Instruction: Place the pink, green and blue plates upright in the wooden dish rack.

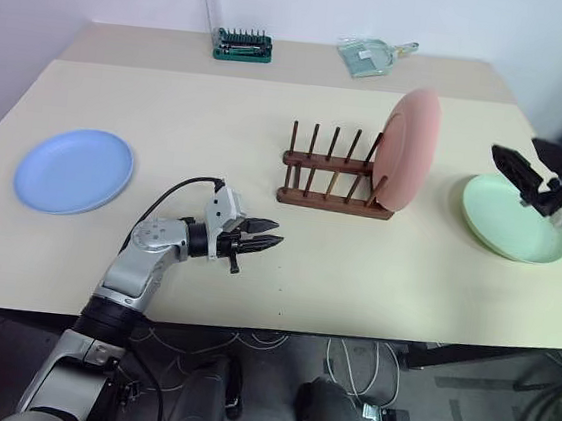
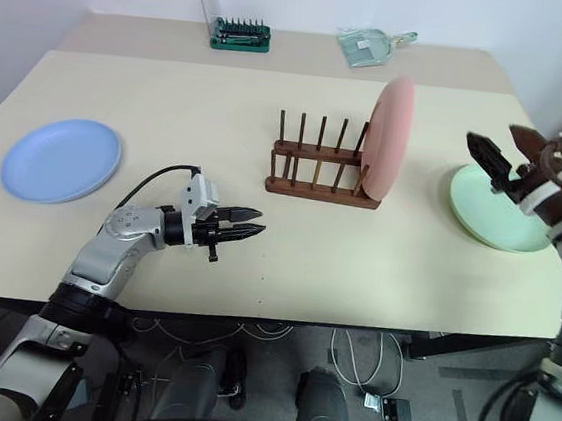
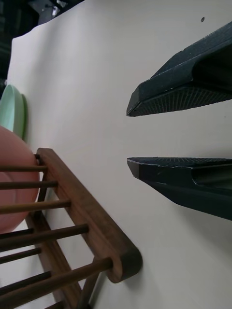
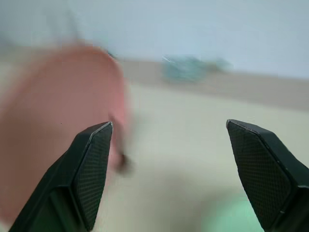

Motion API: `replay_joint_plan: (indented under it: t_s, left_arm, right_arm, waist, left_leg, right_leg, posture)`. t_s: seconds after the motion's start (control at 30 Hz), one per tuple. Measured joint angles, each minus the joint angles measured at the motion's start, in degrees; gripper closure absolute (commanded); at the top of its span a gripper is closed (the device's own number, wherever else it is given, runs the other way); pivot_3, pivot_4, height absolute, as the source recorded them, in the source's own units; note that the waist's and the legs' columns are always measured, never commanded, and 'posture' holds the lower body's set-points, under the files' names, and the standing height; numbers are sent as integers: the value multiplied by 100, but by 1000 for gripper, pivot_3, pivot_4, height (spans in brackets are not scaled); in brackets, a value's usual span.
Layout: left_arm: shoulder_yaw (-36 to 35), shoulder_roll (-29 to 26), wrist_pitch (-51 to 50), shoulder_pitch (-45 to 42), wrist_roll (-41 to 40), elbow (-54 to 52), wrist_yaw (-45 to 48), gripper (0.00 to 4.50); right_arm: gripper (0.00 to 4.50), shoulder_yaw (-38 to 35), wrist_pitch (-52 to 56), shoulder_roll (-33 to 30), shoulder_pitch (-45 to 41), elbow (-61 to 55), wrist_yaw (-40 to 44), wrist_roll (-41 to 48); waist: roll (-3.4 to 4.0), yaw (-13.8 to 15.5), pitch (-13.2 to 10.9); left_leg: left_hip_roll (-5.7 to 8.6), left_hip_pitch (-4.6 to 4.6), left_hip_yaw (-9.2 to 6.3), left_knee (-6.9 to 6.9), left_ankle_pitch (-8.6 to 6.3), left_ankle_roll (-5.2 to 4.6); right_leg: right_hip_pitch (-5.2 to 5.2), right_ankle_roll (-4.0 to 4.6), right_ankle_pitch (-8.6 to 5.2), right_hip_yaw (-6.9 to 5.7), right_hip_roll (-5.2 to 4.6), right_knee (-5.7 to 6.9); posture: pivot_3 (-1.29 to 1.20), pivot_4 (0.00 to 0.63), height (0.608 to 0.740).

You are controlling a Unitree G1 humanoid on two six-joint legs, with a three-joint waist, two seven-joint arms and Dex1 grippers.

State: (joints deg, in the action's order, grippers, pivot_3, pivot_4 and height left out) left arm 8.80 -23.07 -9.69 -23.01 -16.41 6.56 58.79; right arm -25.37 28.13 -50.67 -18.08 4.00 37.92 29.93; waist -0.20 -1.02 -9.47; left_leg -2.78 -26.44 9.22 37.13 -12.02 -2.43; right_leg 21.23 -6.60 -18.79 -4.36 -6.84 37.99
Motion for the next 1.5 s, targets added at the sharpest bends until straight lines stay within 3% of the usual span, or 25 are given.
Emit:
replay_joint_plan:
  t_s: [0.17, 0.5, 0.6, 0.77, 0.8, 1.0, 1.2, 1.3, 1.5]
  left_arm:
    - [16, 48, 4, -131, 3, 57, 97, 3164]
    - [92, 74, 19, -206, 18, 152, 102, 3164]
    - [90, 51, 17, -180, 18, 134, 90, 3164]
    - [87, -4, 5, -91, 16, 9, 71, 3164]
    - [87, -11, 5, -78, 16, 1, 70, 3164]
    - [87, -28, 0, -60, 16, -2, 38, 3164]
    - [88, -29, 1, -75, 15, 3, 48, 3164]
    - [86, -28, 4, -103, 14, 13, 75, 3164]
    - [71, 34, 29, -155, 2, 23, 71, 3164]
  right_arm:
    - [678, 804, -327, -170, 377, 207, 151, -928]
    - [678, 1689, -1039, 127, -387, 2181, -51, -2029]
    - [1540, 1761, -1362, 232, -556, 2646, -94, -2184]
    - [4119, 1767, -1575, 246, -609, 2963, -83, -2274]
    - [4457, 1767, -1619, 249, -609, 2951, -90, -2289]
    - [4457, 1667, -1607, 237, -446, 2343, -300, -2363]
    - [4457, 1221, -1593, 265, -610, 962, -569, -2132]
    - [4457, 896, -1485, 406, -1125, 167, -595, -1649]
    - [4457, 788, -562, 874, -2210, -1426, -352, 144]
  waist:
    - [4, -71, 1]
    - [5, -2, 0]
    - [5, 1, -1]
    - [5, 0, 0]
    - [6, 1, 0]
    - [6, 2, -1]
    - [23, -21, -9]
    - [21, -3, -9]
    - [12, 39, -7]
  left_leg:
    - [-2, 5, 0, 2, 3, 5]
    - [0, 3, 3, 6, 5, 6]
    - [0, 3, 5, 9, 5, 5]
    - [-1, 4, 5, 8, 5, 6]
    - [-1, 4, 5, 9, 5, 6]
    - [-2, 4, 3, 8, 5, 6]
    - [-3, 4, 4, 6, 7, 10]
    - [-3, 3, 2, 6, 7, 10]
    - [-3, -1, -4, 4, 4, 6]
  right_leg:
    - [0, 1, 0, 2, 2, 8]
    - [-2, 0, 0, 2, 3, 5]
    - [-4, -1, 0, 2, 3, 5]
    - [-5, -1, 0, 2, 3, 5]
    - [-5, -1, 0, 2, 2, 5]
    - [-4, -1, 0, 2, 2, 6]
    - [4, 0, 0, 5, 3, 11]
    - [1, 0, 0, 4, 3, 9]
    - [0, 0, 0, -2, 1, 3]
  posture:
    - [0, 150, 732]
    - [0, 150, 732]
    - [0, 150, 732]
    - [0, 150, 732]
    - [0, 150, 732]
    - [0, 150, 732]
    - [0, 150, 732]
    - [0, 150, 732]
    - [0, 150, 732]
